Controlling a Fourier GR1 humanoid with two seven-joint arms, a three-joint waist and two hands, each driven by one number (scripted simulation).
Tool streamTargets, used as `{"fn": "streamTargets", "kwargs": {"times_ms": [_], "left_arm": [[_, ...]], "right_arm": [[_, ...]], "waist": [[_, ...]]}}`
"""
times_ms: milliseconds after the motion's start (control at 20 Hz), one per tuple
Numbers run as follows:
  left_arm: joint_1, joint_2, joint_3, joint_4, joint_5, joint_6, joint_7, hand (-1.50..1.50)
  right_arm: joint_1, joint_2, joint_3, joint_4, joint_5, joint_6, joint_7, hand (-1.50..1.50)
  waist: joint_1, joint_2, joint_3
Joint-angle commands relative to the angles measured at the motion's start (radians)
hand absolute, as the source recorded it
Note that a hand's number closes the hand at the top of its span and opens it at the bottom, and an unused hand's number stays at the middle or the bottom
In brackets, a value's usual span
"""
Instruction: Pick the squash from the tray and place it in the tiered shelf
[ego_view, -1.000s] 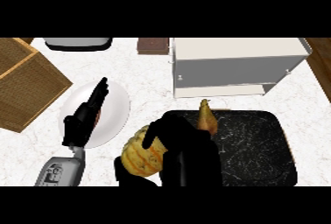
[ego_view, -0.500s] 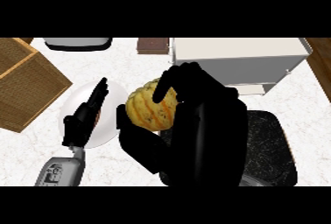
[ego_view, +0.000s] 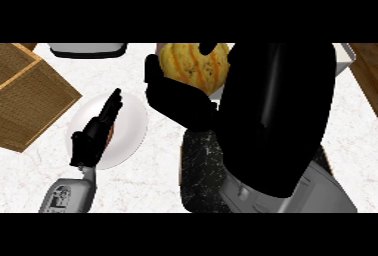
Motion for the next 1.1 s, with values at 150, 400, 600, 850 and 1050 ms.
{"fn": "streamTargets", "kwargs": {"times_ms": [150, 400, 600, 850, 1050], "left_arm": [[-0.035, -0.007, 0.007, 0.049, -0.015, 0.014, -0.01, 0.0], [0.011, -0.044, -0.034, -0.011, -0.024, 0.022, 0.004, 0.0], [0.05, 0.001, -0.021, -0.066, -0.007, -0.024, 0.012, 0.0], [0.007, -0.014, -0.005, -0.023, -0.018, 0.005, -0.003, 0.0], [0.017, -0.023, -0.021, -0.065, -0.008, -0.011, 0.036, 0.0]], "right_arm": [[-0.1, 0.009, -0.081, 0.106, 0.032, 0.064, 0.098, 1.5], [-0.096, -0.043, -0.194, 0.175, 0.049, 0.076, -0.09, 1.5], [-0.15, -0.002, -0.205, 0.28, 0.099, 0.031, -0.115, 1.5], [-0.067, -0.107, -0.229, 0.366, 0.104, -0.078, -0.302, 1.5], [-0.109, -0.094, -0.286, 0.491, 0.105, -0.23, -0.351, 1.5]], "waist": [[0.002, 0.003, 0.0], [0.0, 0.004, 0.001], [0.008, 0.003, 0.001], [0.004, 0.006, 0.001], [0.01, 0.006, 0.001]]}}
